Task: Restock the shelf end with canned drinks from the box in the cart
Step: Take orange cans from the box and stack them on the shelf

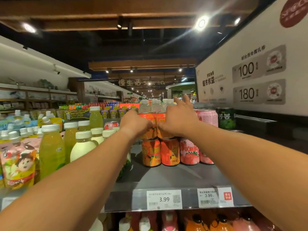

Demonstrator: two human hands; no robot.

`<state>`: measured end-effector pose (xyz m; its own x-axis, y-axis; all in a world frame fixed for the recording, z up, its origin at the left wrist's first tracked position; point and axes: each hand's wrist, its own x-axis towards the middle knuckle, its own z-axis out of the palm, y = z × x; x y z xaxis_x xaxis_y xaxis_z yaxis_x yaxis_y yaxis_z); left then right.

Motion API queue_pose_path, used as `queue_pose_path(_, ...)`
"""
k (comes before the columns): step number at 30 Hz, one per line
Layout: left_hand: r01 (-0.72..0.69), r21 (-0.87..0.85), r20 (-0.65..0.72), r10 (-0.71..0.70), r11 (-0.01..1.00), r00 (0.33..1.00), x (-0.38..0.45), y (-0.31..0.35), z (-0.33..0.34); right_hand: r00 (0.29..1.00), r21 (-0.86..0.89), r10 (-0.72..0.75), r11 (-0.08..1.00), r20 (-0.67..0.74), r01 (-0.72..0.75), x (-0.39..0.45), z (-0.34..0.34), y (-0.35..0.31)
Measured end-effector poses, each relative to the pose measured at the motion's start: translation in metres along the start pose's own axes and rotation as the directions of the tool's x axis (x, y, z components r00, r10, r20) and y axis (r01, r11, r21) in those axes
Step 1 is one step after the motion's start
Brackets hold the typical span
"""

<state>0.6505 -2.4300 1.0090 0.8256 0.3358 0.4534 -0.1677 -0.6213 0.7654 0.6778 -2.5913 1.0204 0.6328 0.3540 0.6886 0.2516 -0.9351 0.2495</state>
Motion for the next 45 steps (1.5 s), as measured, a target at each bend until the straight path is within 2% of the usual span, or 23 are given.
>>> queue_pose_path(5, -0.044, -0.105, 0.019, 0.046, 0.994, 0.999, 0.001, -0.004, 0.01, 1.0, -0.014, 0.013, 1.0, -0.006, -0.013, -0.001, 0.002, 0.012)
queue_pose_path(12, -0.068, -0.113, 0.026, 0.072, 0.991, 0.997, -0.001, -0.009, 0.01, 0.999, 0.058, 0.044, 0.997, 0.024, -0.046, -0.007, 0.005, 0.013)
queue_pose_path(18, -0.018, -0.112, 0.091, 0.028, 0.994, 0.995, -0.007, -0.013, 0.007, 0.998, 0.079, 0.055, 0.995, 0.013, -0.056, -0.013, 0.004, 0.013)
queue_pose_path(22, -0.065, 0.0, 0.052, 0.065, 0.998, 0.997, -0.021, -0.008, 0.0, 0.998, 0.126, 0.07, 0.99, -0.005, -0.068, -0.022, -0.003, 0.014)
queue_pose_path(27, -0.214, 0.155, -0.055, 0.225, 0.965, 0.973, -0.048, -0.005, -0.009, 0.99, 0.202, 0.076, 0.978, -0.115, -0.051, -0.046, -0.013, 0.018)
queue_pose_path(30, -0.253, 0.286, -0.086, 0.288, 0.924, 0.954, -0.073, -0.005, -0.012, 0.979, 0.25, 0.109, 0.966, -0.172, -0.063, -0.074, -0.022, 0.014)
queue_pose_path(35, -0.337, 0.422, -0.022, 0.381, 0.842, 0.924, -0.121, 0.005, -0.025, 0.987, 0.29, 0.149, 0.949, -0.055, -0.127, -0.151, -0.042, -0.004)
queue_pose_path(45, -0.473, 0.261, 0.2, 0.432, 0.841, 0.879, -0.256, -0.011, -0.03, 0.933, 0.127, 0.302, 0.936, 0.196, -0.329, -0.324, -0.103, -0.04)
